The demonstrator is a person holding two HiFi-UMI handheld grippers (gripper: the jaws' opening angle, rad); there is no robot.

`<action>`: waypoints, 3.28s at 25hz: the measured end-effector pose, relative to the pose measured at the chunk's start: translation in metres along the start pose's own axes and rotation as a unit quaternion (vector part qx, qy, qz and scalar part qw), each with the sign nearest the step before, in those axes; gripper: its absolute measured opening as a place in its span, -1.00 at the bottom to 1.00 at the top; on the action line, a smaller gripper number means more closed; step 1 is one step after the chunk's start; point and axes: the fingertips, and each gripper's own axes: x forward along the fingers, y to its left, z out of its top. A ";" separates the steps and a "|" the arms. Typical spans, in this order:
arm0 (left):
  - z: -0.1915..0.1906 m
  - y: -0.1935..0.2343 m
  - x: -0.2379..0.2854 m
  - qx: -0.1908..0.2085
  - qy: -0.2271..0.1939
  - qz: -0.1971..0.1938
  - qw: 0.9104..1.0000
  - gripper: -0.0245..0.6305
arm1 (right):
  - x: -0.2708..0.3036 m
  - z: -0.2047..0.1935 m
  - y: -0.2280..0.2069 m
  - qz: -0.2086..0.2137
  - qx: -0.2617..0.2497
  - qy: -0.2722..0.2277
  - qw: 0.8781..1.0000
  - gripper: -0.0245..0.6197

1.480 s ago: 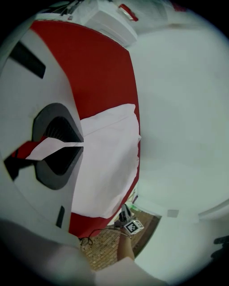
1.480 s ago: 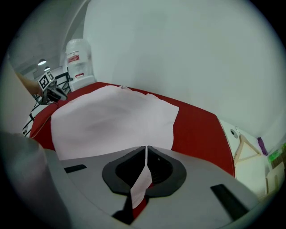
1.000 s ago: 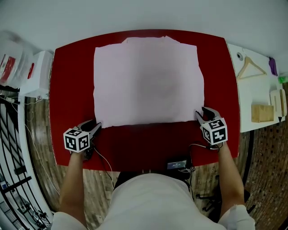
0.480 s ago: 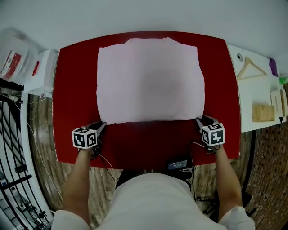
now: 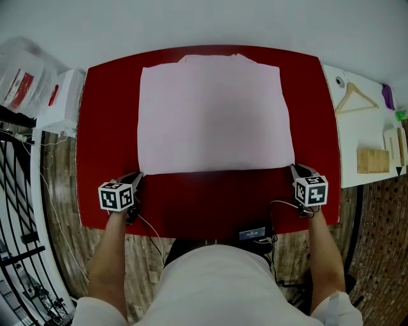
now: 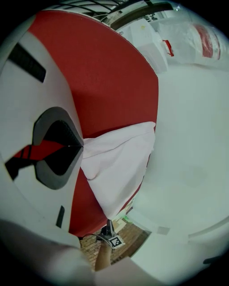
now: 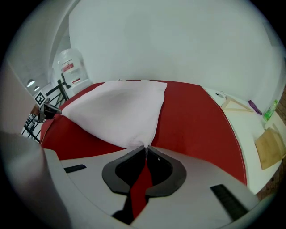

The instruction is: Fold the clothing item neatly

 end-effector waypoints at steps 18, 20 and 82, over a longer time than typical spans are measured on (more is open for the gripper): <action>-0.005 0.000 -0.011 -0.002 -0.022 0.010 1.000 -0.89 | 0.007 -0.003 -0.005 -0.020 -0.016 -0.013 1.000 -0.83; -0.006 -0.004 -0.018 -0.009 -0.034 0.009 0.999 -0.89 | 0.005 -0.001 -0.007 -0.019 -0.016 -0.022 0.999 -0.78; -0.193 -0.273 -0.226 0.053 -0.205 -0.138 0.968 -0.89 | -0.263 -0.117 0.195 0.053 -0.082 -0.208 0.973 -0.64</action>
